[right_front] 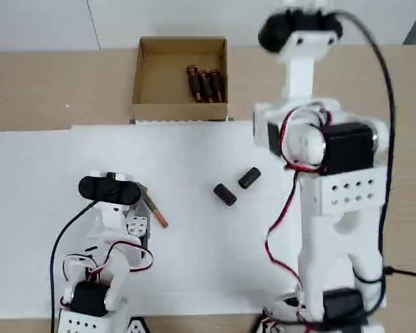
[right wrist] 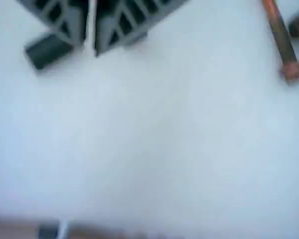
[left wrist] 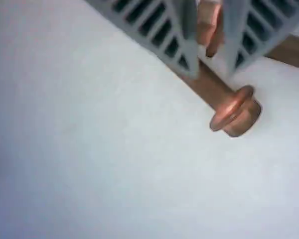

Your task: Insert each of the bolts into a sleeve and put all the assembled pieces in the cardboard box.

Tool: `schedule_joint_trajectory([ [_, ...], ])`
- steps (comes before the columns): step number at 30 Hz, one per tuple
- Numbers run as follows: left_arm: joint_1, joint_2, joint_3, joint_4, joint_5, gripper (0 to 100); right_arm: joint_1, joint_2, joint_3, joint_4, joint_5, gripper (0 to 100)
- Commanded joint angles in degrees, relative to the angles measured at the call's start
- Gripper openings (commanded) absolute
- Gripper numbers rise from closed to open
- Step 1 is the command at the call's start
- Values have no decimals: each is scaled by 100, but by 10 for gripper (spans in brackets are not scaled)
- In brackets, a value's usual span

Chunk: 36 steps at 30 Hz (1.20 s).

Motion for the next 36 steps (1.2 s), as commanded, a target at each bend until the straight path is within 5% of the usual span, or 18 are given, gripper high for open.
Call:
schedule_joint_trajectory([
  [1,-176,-53,-163,211,-114,6,40,-681,1310,-136,-70,3],
  [16,-510,-62,-189,510,-132,6,22,-1569,4923,-2176,114,4],
  [29,-501,-62,-189,510,-132,6,-576,-330,5116,-3081,2286,7],
  [36,-519,-62,-189,510,-132,6,-725,303,4905,-3108,2796,9],
])
